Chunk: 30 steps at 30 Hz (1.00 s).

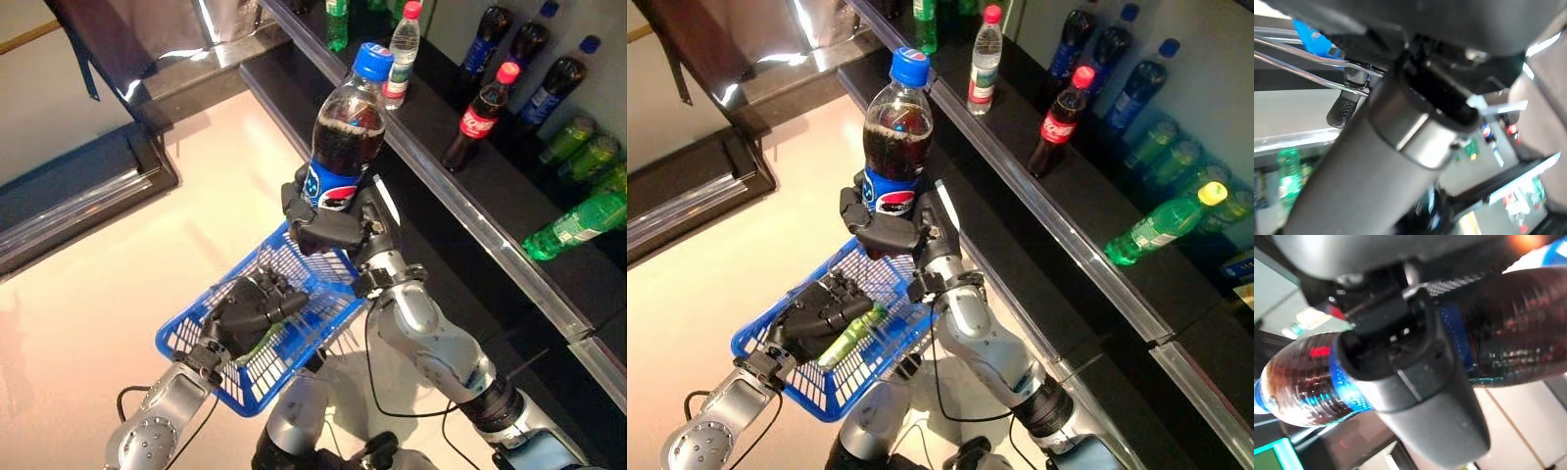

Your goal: Pick up the drink and place into the basket.

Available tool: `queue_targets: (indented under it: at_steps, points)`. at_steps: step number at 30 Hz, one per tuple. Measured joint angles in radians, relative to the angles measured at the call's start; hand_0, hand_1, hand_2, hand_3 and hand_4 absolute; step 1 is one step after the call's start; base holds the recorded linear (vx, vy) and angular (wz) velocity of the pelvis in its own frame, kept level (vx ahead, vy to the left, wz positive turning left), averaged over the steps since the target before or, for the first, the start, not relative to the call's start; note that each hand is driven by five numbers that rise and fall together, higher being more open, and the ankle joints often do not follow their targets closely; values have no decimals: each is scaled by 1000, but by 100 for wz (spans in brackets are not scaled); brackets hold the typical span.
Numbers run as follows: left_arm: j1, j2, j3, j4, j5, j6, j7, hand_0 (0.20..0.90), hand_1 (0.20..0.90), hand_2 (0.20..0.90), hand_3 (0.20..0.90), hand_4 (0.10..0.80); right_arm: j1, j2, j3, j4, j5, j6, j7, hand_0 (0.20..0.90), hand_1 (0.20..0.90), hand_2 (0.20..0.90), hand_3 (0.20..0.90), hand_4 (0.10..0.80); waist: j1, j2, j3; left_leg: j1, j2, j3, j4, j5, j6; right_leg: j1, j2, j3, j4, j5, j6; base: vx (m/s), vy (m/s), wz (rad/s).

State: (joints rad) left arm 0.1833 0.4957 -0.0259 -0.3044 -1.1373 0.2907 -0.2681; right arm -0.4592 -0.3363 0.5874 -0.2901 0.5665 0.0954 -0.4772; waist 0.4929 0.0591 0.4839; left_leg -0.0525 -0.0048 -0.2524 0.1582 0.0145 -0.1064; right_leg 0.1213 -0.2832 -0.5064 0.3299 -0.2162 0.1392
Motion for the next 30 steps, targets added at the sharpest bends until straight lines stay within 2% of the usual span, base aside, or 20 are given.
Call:
queue_targets:
  at_steps: [8,16,19,23,30]
  points:
    - [-10,66,11,-12,67,-5,-112,300,300,300,200,100,1,19,17,89,-21,38,-30,300,300,300,200,100,28,-12,-6,-3,-8,-6,0,3,3,0,-6,-7,3,-2,4,49,33,4]
    - [-16,117,75,-53,97,-110,-189,300,300,300,200,100,11,25,8,266,-96,45,-118,300,300,300,200,100,50,-12,-6,-4,-23,-21,0,3,3,9,-21,-35,15,-12,11,67,30,7]
    - [-20,158,79,-81,99,-130,-208,300,300,300,200,100,35,51,7,305,-95,45,-121,300,300,300,200,100,55,-12,-6,-4,-27,-23,1,3,3,17,-26,-40,18,-20,14,42,16,13]
    - [-20,161,92,-89,99,-184,-233,300,300,300,200,100,53,74,1,388,-95,45,-131,300,300,300,200,100,58,-12,-6,-4,-32,-34,4,3,4,27,-33,-60,22,-27,13,34,16,10]
    - [-20,211,91,-107,100,-189,-241,300,300,300,200,100,94,120,3,396,-95,-1,-143,300,300,300,200,100,55,-11,-6,-37,-37,-35,21,2,4,-9,-45,-62,54,-38,11,-15,7,2]
